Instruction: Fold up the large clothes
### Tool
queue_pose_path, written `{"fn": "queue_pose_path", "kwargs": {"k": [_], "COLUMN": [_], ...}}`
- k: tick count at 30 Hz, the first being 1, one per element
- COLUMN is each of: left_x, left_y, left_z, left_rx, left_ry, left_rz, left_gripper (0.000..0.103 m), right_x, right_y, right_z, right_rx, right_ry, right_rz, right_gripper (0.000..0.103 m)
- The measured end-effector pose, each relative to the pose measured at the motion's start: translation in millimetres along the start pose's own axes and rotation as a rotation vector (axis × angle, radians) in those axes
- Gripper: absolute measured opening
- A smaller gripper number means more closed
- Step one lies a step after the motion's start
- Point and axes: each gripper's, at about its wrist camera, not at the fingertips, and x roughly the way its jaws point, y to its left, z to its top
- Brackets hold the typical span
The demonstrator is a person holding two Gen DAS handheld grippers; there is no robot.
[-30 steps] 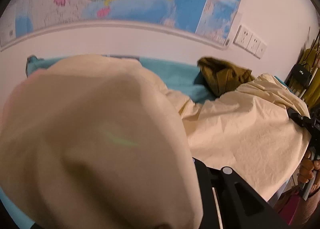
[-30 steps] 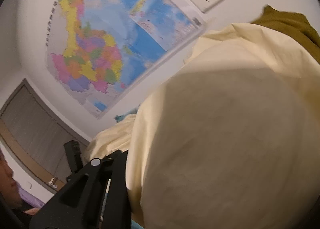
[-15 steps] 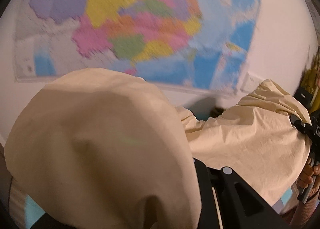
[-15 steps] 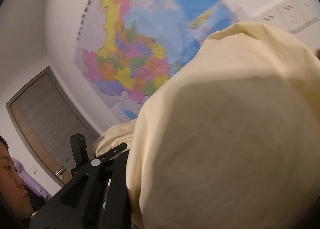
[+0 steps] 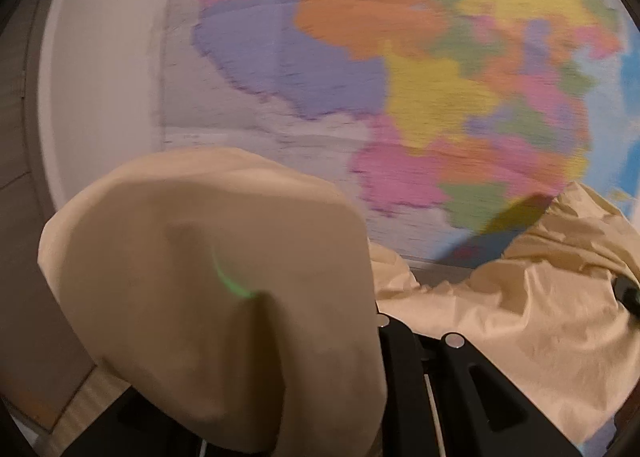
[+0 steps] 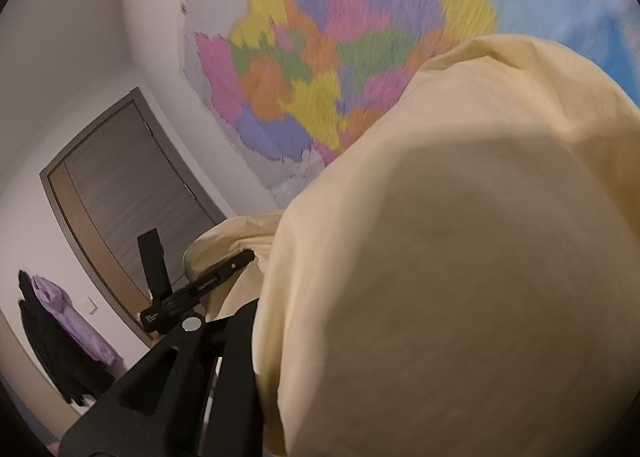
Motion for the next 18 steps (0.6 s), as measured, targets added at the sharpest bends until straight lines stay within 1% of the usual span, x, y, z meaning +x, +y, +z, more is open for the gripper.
{"fn": "queue_pose_path", "kwargs": {"k": [3,7,9,10,12,13,14,15,16,17,18], "left_x": [27,61,82,93,111,122,139,148,163,169,174], "left_y": [27,60,79,89,106,114,126,131,141,149,156], "left_z": [6,6,-2,-11,-31,-43,-63,-74,-92,-102,-111], "left_rx": [-0.012,-0.041,-0.063,-0.075,-0.096,-0.111,-0.128,-0.133,-0.146,-0.168,-0.193], "left_ry": [0.005,0.029,0.041,0.055,0.084,0.113,0.161,0.190,0.242,0.269,0.291], "left_rz": [0.065,0.110,0.128,0.140,0.156,0.165,0.183,0.206,0.239,0.241,0.235], "left_gripper": [0.012,0.012,0.012,0.012,0.012,0.012,0.012,0.013,0.014,0.015,0.016], "right_x": [45,92,109,117,136,144,150,157,157,153,147], "right_y": [1,1,-4,-9,-25,-34,-41,-49,-53,-54,-53], "right_z": [-4,-24,-42,-53,-83,-98,-113,-130,-140,-148,-149], "right_rx": [-0.003,-0.005,0.003,0.017,0.068,0.102,0.132,0.155,0.166,0.171,0.165], "right_ry": [0.039,0.076,0.092,0.103,0.178,0.219,0.266,0.314,0.335,0.354,0.358], "right_rz": [0.016,0.035,0.034,0.036,0.027,0.018,-0.002,-0.023,-0.032,-0.036,-0.032], "right_gripper": [0.015,0.015,0.015,0.015,0.015,0.018,0.024,0.027,0.031,0.039,0.042]}}
